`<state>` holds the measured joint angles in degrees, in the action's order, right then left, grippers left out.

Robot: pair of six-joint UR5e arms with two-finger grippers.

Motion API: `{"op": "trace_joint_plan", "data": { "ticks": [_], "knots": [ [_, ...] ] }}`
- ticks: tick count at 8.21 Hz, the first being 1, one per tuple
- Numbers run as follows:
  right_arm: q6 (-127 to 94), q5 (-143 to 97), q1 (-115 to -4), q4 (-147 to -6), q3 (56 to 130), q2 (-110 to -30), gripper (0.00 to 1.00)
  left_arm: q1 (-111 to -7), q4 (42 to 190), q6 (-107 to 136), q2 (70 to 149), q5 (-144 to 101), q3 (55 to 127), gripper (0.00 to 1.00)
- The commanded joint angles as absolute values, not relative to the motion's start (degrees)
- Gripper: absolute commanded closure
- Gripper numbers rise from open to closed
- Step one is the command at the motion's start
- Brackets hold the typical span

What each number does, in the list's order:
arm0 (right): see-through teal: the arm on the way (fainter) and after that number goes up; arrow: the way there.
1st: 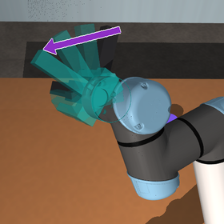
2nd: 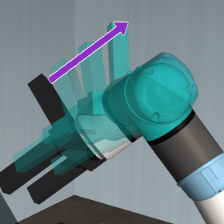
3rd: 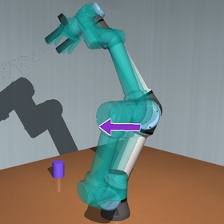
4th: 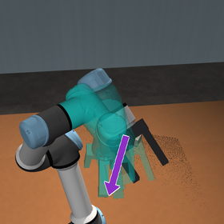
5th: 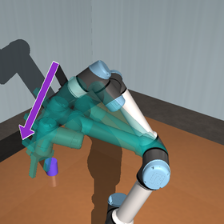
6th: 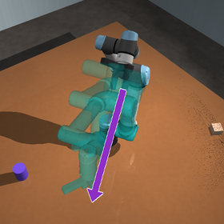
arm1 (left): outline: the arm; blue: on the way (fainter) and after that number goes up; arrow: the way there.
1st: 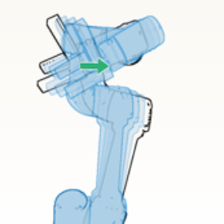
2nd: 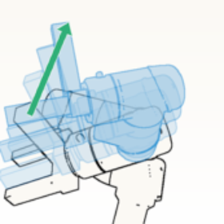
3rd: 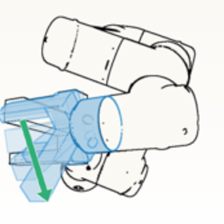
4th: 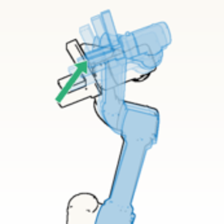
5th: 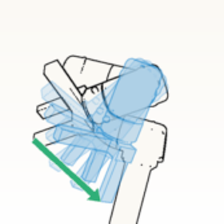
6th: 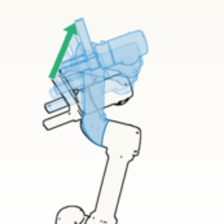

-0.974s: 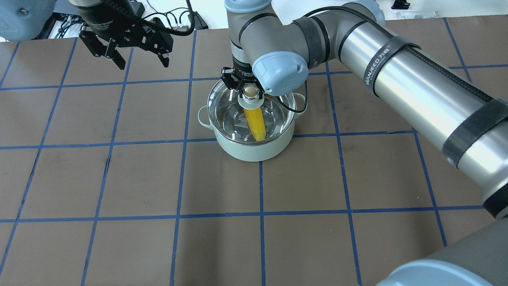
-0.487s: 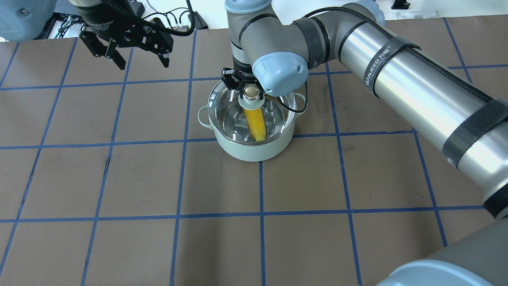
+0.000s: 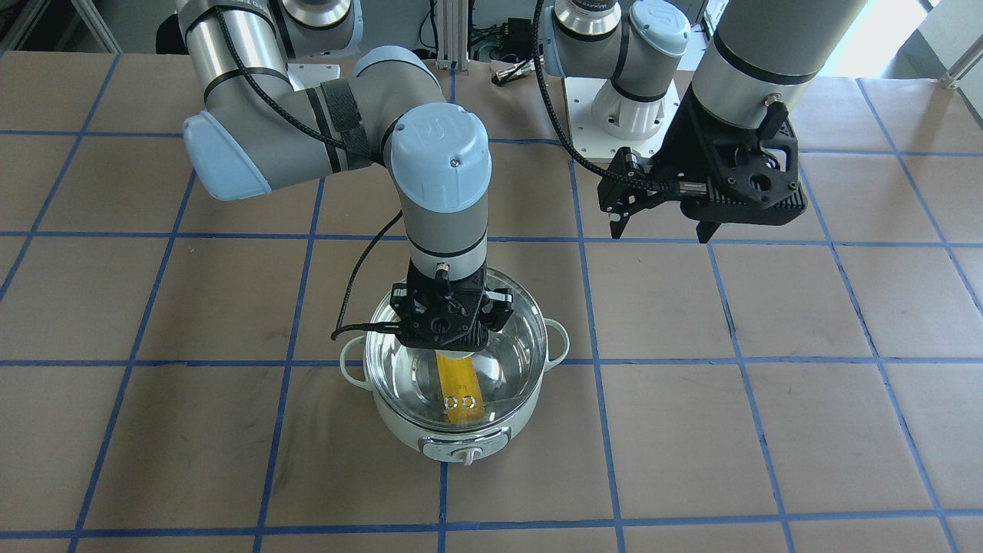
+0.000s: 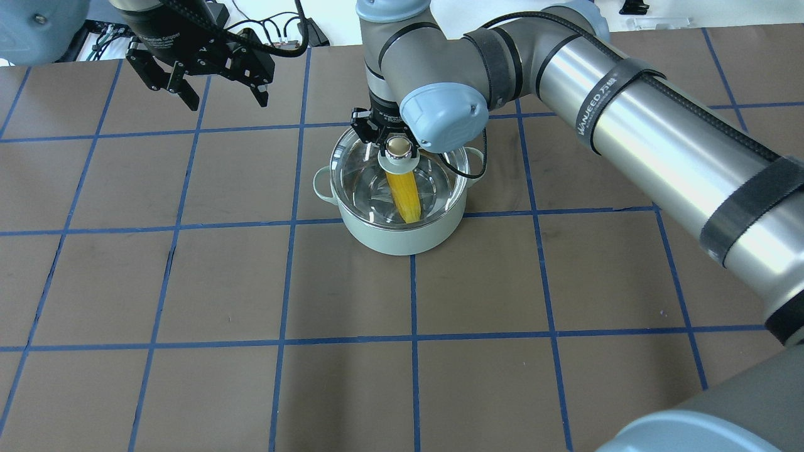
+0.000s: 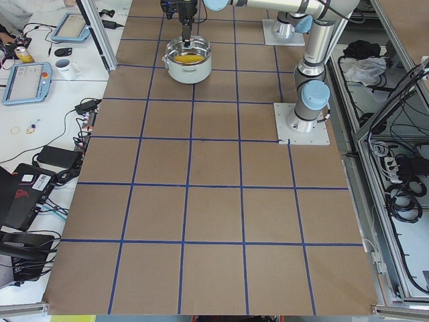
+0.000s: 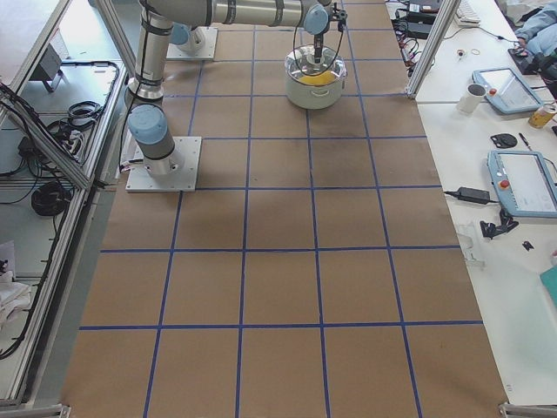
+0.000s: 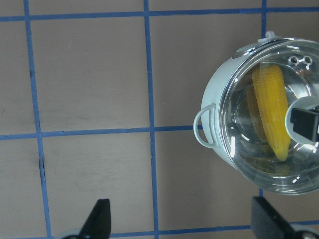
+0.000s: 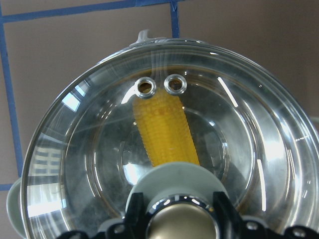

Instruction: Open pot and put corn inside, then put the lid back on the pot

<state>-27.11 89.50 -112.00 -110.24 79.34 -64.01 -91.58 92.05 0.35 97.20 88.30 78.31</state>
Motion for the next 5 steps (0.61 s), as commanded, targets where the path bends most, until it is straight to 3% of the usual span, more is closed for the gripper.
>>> {"op": "trace_joint_plan", "data": {
  "ticks": [1,4,5],
  "knots": [
    [-27.34,89.3,-111.97,-111.44,79.98,-64.07,0.62,-91.58,92.11,0.35,97.21,88.33,78.31,0.0],
    [-27.77,89.39,-111.97,-113.11,79.98,-64.07,0.3,-91.58,92.11,0.35,97.21,88.33,78.31,0.0],
    [-27.08,89.3,-111.97,-113.12,79.98,-64.07,0.24,-91.58,92.11,0.35,97.21,88.33,78.31,0.0]
  ]
}}
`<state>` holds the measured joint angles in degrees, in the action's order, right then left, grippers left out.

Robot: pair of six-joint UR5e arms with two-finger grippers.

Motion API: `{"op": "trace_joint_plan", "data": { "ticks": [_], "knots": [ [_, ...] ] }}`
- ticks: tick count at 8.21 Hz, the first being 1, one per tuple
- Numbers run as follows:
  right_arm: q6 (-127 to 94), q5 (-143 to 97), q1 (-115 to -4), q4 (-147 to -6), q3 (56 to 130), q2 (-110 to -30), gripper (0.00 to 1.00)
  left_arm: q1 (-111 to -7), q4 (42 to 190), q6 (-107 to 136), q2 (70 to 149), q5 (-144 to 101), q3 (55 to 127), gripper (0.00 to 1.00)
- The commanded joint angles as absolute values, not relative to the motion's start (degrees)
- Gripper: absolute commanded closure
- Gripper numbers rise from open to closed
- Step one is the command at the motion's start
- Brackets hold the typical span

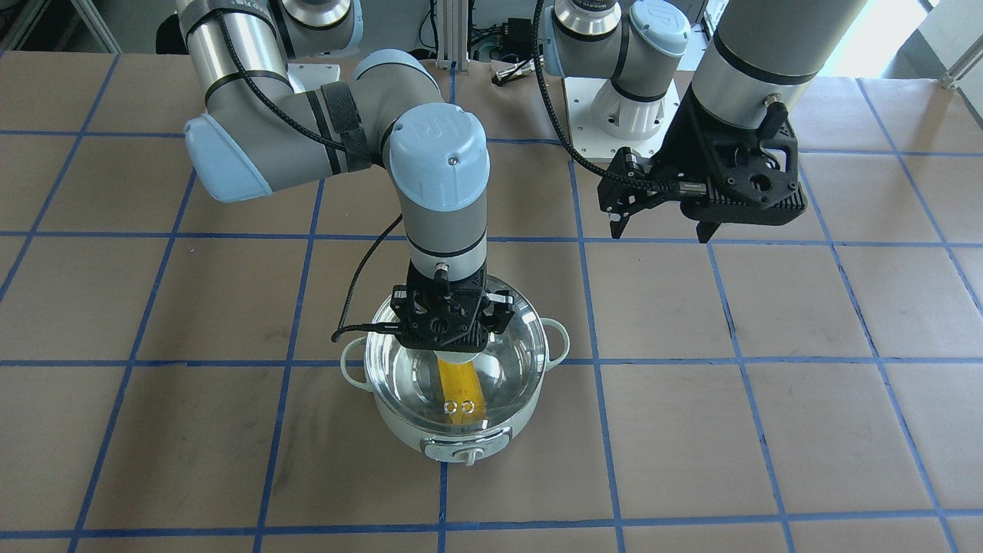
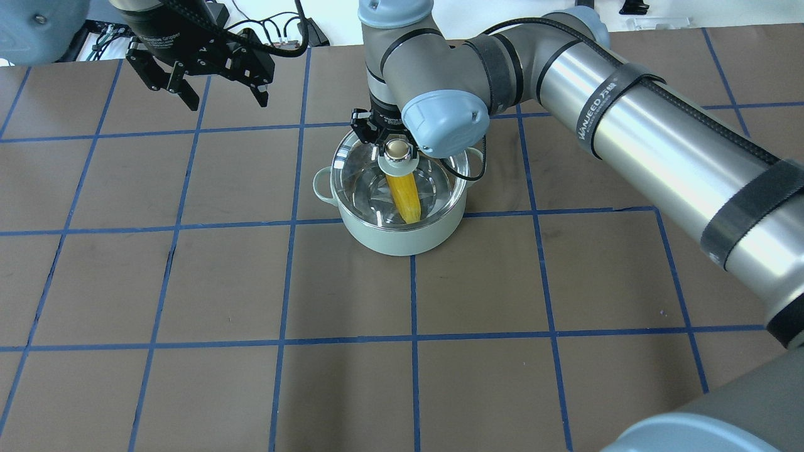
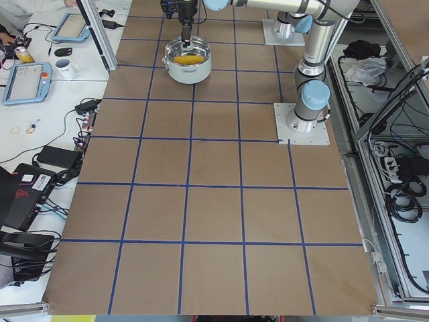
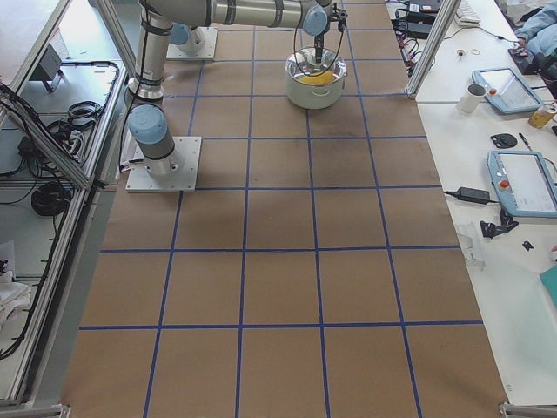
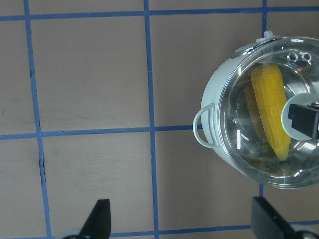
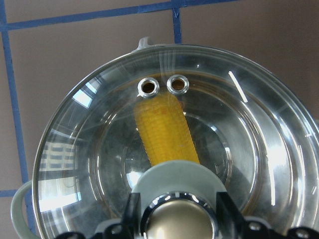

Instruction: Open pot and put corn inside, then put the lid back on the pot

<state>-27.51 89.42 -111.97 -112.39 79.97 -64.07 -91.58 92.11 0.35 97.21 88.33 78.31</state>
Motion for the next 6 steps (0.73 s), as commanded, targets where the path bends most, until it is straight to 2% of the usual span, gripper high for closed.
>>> {"op": "trace_joint_plan", "data": {
  "ticks": [1,3,6],
  "knots": [
    [-27.16,89.38,-111.97,-113.2,79.89,-64.16,0.22,-91.58,92.11,0.35,97.21,88.33,78.31,0.0],
    [-24.11,89.3,-110.66,-112.24,79.02,-67.65,0.16,-91.58,92.11,0.35,97.21,88.33,78.31,0.0],
    [-9.72,89.3,-100.67,-94.29,79.1,-79.06,0.11,-91.58,92.11,0.35,97.21,88.33,78.31,0.0]
  ]
}}
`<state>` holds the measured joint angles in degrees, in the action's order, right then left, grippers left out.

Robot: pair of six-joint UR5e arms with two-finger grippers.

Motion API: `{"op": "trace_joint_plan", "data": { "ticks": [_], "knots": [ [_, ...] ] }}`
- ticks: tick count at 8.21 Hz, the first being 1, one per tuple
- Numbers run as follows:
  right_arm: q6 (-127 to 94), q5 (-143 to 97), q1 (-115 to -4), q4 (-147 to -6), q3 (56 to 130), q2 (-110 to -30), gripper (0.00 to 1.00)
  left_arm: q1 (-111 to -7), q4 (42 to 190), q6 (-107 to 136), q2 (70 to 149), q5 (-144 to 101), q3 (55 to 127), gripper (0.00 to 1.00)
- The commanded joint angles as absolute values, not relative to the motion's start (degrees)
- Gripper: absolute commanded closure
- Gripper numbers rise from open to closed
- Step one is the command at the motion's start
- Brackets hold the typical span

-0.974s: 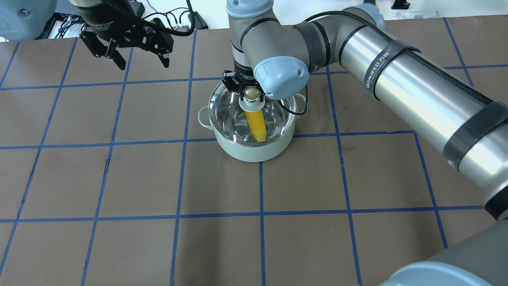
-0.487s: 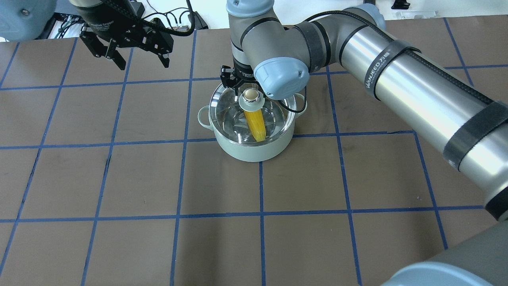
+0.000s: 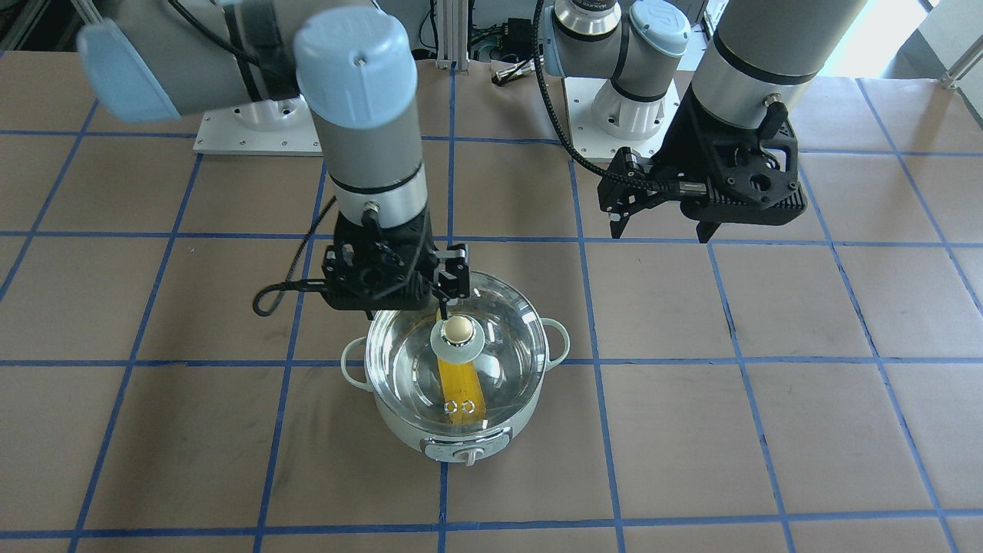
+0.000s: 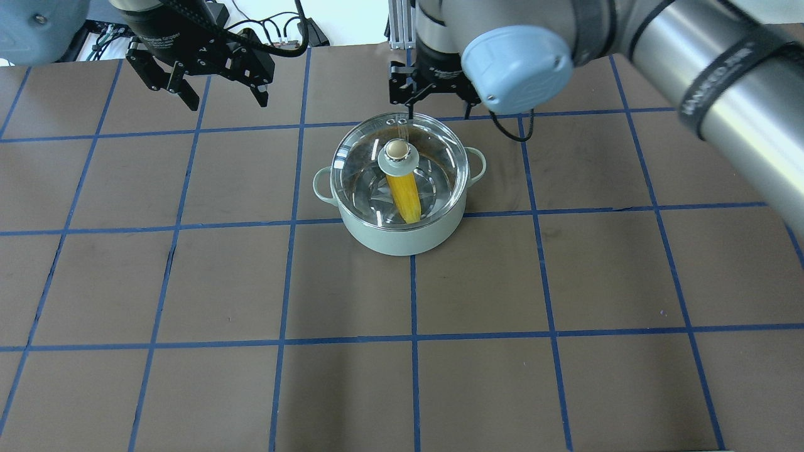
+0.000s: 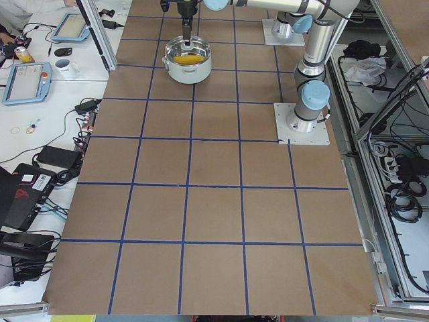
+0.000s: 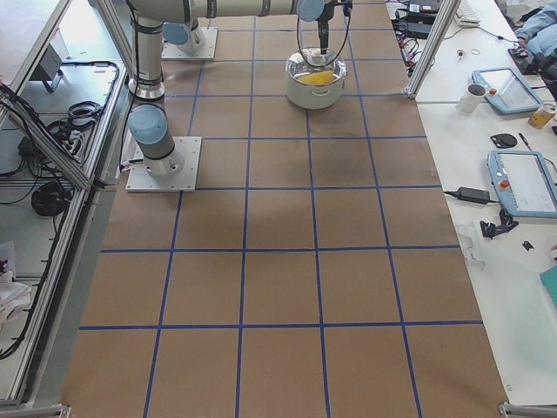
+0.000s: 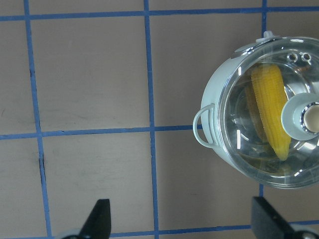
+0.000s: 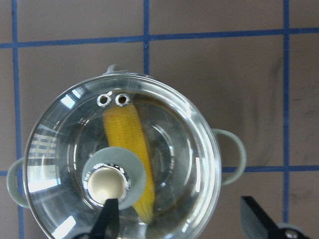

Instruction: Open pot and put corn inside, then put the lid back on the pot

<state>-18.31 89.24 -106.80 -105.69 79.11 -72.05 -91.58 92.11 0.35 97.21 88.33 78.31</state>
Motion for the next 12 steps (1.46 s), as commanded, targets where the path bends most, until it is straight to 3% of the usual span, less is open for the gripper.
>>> {"op": "trace_joint_plan", "data": {
  "ticks": [1,3,12],
  "knots": [
    [-2.01,90.17,-96.98,-89.09,79.19,-83.36,0.08,-91.58,92.02,0.61,97.21,88.33,78.31,0.0],
    [7.19,89.91,-90.38,-84.66,80.67,-89.18,0.0,-91.58,92.11,0.53,97.21,88.24,78.22,0.0],
    [4.75,89.21,-90.53,-85.69,81.56,-89.74,0.0,-91.67,92.11,0.35,97.29,88.33,78.31,0.0]
  ]
}}
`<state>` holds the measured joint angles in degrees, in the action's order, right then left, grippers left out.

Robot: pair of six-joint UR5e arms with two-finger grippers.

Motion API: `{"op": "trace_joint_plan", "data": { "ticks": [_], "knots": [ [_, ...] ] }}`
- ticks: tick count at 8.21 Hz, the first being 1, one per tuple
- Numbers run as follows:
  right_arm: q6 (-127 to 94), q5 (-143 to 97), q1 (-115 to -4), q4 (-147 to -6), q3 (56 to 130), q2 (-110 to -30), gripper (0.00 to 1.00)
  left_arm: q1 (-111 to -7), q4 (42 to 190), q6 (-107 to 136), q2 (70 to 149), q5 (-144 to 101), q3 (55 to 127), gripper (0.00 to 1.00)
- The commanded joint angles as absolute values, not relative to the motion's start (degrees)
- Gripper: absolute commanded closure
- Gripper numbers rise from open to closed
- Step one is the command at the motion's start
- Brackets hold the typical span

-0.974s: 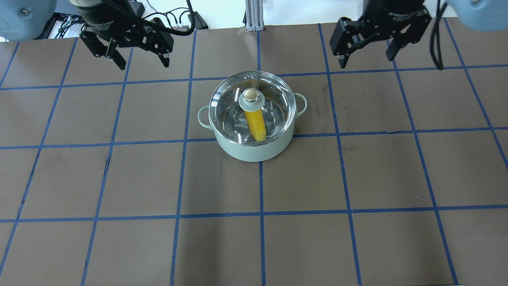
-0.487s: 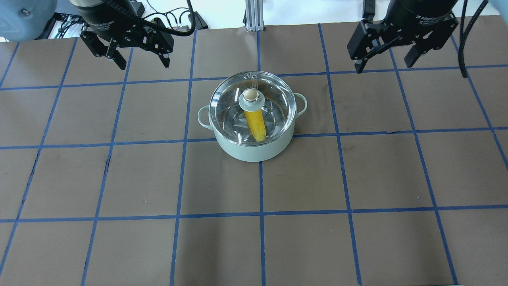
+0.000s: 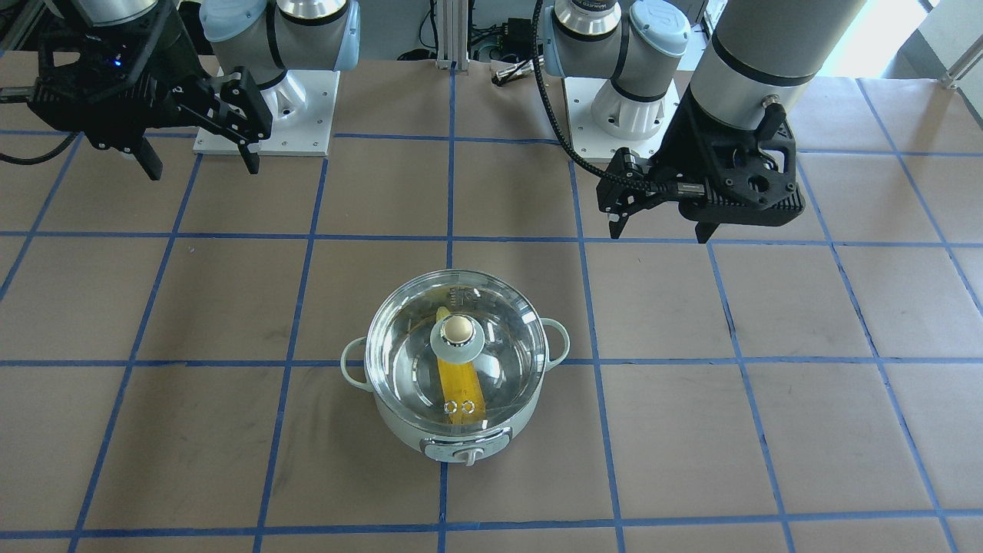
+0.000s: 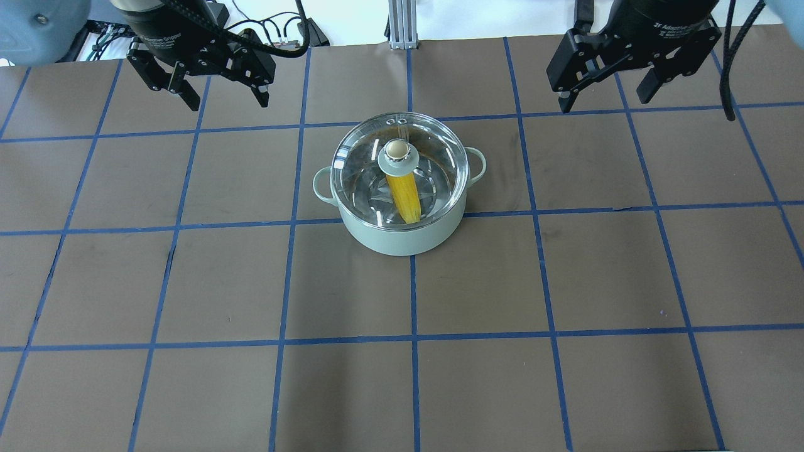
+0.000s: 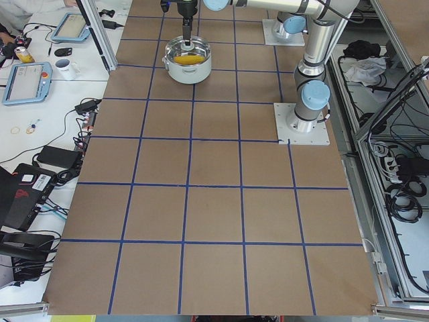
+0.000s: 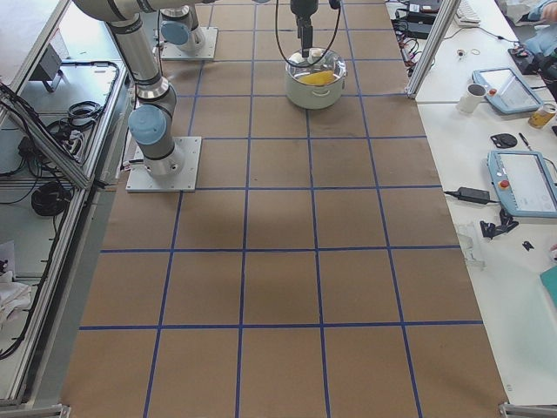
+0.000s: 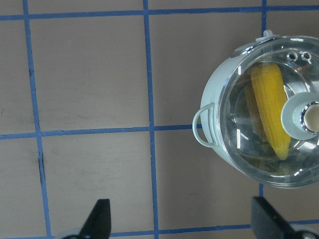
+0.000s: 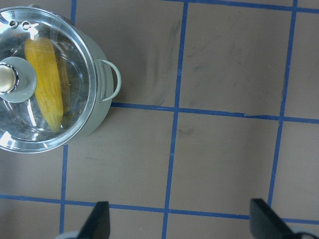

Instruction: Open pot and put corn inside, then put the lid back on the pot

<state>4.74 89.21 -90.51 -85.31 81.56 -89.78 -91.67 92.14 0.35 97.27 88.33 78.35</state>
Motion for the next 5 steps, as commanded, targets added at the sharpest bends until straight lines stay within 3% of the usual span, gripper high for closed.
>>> {"op": "trace_joint_plan", "data": {
  "ticks": [1,5],
  "knots": [
    [4.92,89.3,-90.53,-85.61,81.65,-89.65,0.0,-91.67,92.02,0.35,97.29,88.33,78.31,0.0],
    [5.54,89.3,-90.53,-86.3,81.65,-89.56,0.0,-91.67,92.11,0.35,97.21,88.33,78.31,0.0]
  ]
}}
